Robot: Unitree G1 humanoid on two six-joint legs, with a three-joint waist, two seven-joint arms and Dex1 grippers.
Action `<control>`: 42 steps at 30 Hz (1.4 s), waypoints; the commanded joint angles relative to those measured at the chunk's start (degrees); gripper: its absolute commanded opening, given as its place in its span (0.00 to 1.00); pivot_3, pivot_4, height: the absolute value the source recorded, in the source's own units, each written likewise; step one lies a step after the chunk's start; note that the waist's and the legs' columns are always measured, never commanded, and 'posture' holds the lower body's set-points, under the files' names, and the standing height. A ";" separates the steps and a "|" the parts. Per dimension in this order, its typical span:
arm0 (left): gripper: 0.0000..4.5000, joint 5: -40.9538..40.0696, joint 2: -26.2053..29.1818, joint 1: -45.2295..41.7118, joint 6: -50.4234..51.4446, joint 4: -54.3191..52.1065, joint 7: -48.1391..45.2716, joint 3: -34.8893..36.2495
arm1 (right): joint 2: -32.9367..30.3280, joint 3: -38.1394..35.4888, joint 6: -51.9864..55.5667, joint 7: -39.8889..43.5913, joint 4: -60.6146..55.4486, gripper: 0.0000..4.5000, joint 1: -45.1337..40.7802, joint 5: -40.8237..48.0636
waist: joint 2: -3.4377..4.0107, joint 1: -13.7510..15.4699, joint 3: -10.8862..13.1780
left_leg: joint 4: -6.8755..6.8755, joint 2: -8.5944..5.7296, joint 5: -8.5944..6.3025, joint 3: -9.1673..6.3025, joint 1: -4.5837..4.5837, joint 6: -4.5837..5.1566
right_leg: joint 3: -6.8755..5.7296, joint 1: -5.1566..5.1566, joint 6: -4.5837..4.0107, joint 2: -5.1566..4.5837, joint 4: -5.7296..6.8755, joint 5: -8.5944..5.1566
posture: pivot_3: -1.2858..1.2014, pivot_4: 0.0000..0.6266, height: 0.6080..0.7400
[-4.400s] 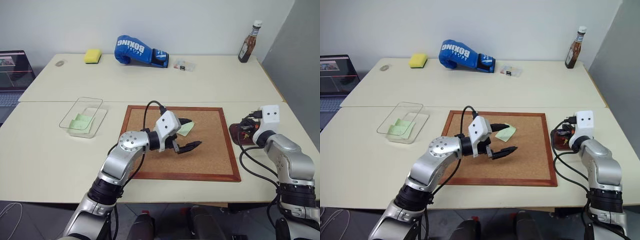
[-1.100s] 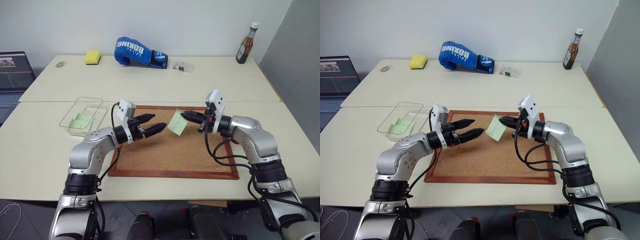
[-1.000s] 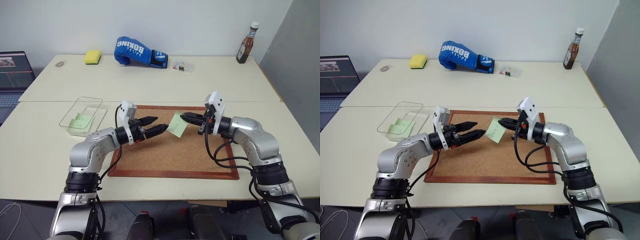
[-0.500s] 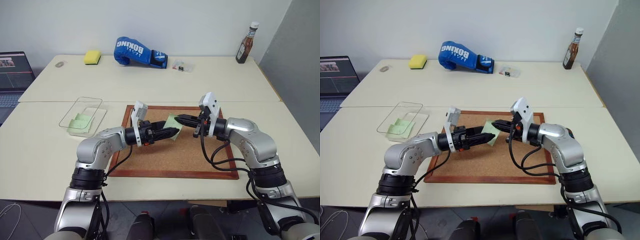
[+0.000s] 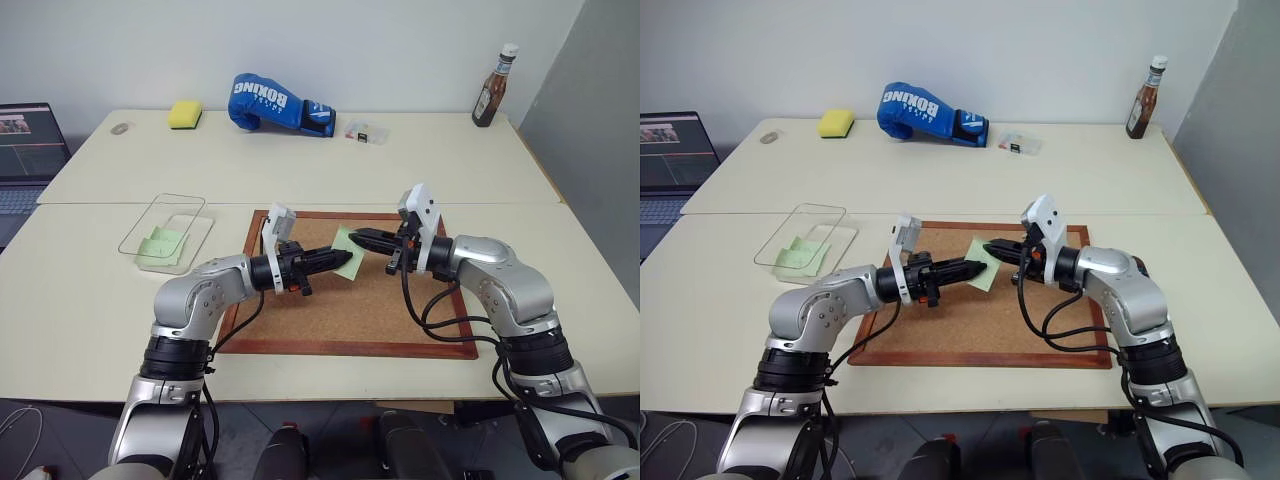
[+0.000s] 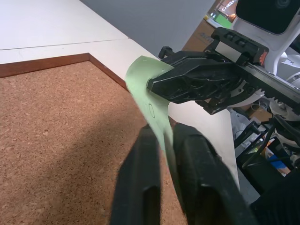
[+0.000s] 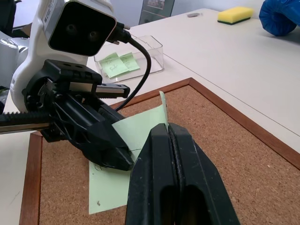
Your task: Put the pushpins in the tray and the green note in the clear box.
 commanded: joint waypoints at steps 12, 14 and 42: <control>0.00 0.74 -0.24 -0.62 -1.57 -0.50 3.26 1.40 | 0.21 -2.57 5.13 -0.75 -5.00 0.24 -1.60 6.05 | 0.00 0.00 0.00 | 0.00 0.00 0.00 -0.01 -0.01 0.00 | 0.00 0.00 0.00 0.00 -0.01 0.00 | 0.52 0.24 1.00; 0.00 0.21 0.05 -0.12 -1.24 -1.26 3.43 1.87 | -0.90 -2.62 4.68 -1.12 -4.76 0.34 -1.33 5.36 | 0.00 0.01 0.00 | 0.00 0.00 0.00 0.00 -0.01 0.00 | 0.00 0.00 0.00 0.00 -0.02 0.00 | 0.52 0.24 1.00; 0.00 24.57 14.11 1.51 -17.64 6.66 43.76 21.62 | 2.43 -4.99 12.42 -8.20 -17.59 0.76 -4.57 19.51 | -0.08 0.36 0.06 | -0.05 0.04 -0.01 -0.03 -0.04 -0.01 | -0.05 -0.05 0.00 0.01 -0.06 -0.01 | 0.52 0.24 1.00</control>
